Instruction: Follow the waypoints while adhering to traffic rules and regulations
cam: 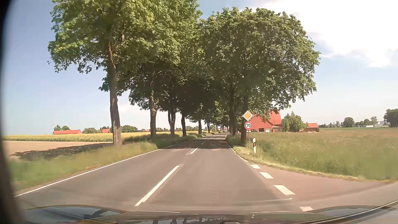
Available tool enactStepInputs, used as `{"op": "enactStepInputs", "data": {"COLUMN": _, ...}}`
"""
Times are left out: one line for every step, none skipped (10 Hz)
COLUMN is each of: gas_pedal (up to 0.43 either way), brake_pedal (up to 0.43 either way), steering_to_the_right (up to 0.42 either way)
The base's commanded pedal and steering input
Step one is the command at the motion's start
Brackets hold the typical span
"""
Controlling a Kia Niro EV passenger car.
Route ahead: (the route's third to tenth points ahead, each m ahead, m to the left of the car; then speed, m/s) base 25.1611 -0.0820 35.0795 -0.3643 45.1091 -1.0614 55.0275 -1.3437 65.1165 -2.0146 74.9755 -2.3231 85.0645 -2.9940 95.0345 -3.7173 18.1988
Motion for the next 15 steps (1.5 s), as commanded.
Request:
{"op": "enactStepInputs", "data": {"gas_pedal": 0.087, "brake_pedal": 0.000, "steering_to_the_right": 0.000}}
{"op": "enactStepInputs", "data": {"gas_pedal": 0.087, "brake_pedal": 0.000, "steering_to_the_right": 0.000}}
{"op": "enactStepInputs", "data": {"gas_pedal": 0.087, "brake_pedal": 0.000, "steering_to_the_right": 0.000}}
{"op": "enactStepInputs", "data": {"gas_pedal": 0.087, "brake_pedal": 0.000, "steering_to_the_right": 0.000}}
{"op": "enactStepInputs", "data": {"gas_pedal": 0.087, "brake_pedal": 0.000, "steering_to_the_right": 0.001}}
{"op": "enactStepInputs", "data": {"gas_pedal": 0.079, "brake_pedal": 0.000, "steering_to_the_right": 0.001}}
{"op": "enactStepInputs", "data": {"gas_pedal": 0.067, "brake_pedal": 0.000, "steering_to_the_right": 0.003}}
{"op": "enactStepInputs", "data": {"gas_pedal": 0.067, "brake_pedal": 0.000, "steering_to_the_right": 0.004}}
{"op": "enactStepInputs", "data": {"gas_pedal": 0.067, "brake_pedal": 0.000, "steering_to_the_right": 0.005}}
{"op": "enactStepInputs", "data": {"gas_pedal": 0.079, "brake_pedal": 0.000, "steering_to_the_right": 0.005}}
{"op": "enactStepInputs", "data": {"gas_pedal": 0.079, "brake_pedal": 0.000, "steering_to_the_right": 0.005}}
{"op": "enactStepInputs", "data": {"gas_pedal": 0.079, "brake_pedal": 0.000, "steering_to_the_right": 0.005}}
{"op": "enactStepInputs", "data": {"gas_pedal": 0.079, "brake_pedal": 0.000, "steering_to_the_right": 0.005}}
{"op": "enactStepInputs", "data": {"gas_pedal": 0.079, "brake_pedal": 0.000, "steering_to_the_right": 0.005}}
{"op": "enactStepInputs", "data": {"gas_pedal": 0.079, "brake_pedal": 0.000, "steering_to_the_right": 0.005}}
